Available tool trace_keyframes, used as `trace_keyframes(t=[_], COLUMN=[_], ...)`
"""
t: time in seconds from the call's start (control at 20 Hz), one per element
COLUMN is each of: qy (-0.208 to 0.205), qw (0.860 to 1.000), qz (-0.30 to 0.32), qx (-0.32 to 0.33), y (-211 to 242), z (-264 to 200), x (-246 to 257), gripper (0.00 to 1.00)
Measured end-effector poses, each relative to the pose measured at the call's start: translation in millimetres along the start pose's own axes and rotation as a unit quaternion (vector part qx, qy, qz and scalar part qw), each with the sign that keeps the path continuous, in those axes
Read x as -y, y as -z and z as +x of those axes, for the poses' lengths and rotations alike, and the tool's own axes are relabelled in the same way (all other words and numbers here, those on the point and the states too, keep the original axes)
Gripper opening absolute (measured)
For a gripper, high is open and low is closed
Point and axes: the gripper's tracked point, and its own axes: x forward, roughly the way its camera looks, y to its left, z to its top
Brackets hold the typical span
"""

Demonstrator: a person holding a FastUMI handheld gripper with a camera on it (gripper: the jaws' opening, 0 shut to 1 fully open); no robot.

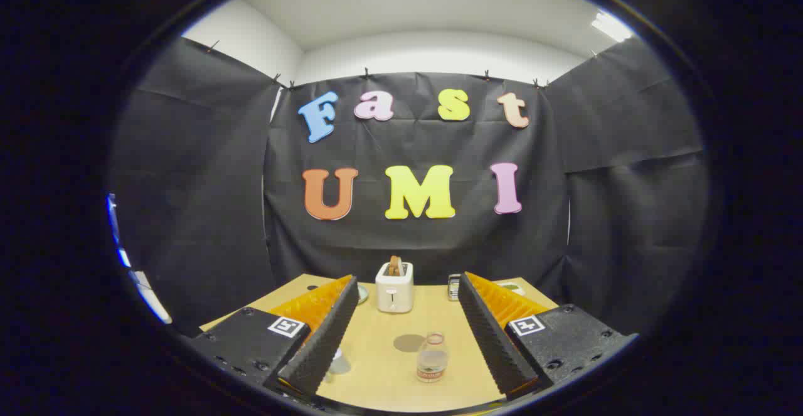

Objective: Take the bottle from table, then pour the juice into the cup, finally place the bottle on the coaster

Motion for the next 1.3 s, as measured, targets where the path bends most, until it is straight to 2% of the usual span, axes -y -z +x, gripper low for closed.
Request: trace_keyframes(t=[0.65,1.2,1.3], qy=[0.017,0.030,0.022], qw=[1.000,0.999,0.999], qz=[-0.003,-0.005,-0.012], qx=[0.021,0.027,0.038], y=[-22,-22,-23], z=[-14,-13,-15], x=[7,20,15], gripper=[1.00,1.00,1.00])
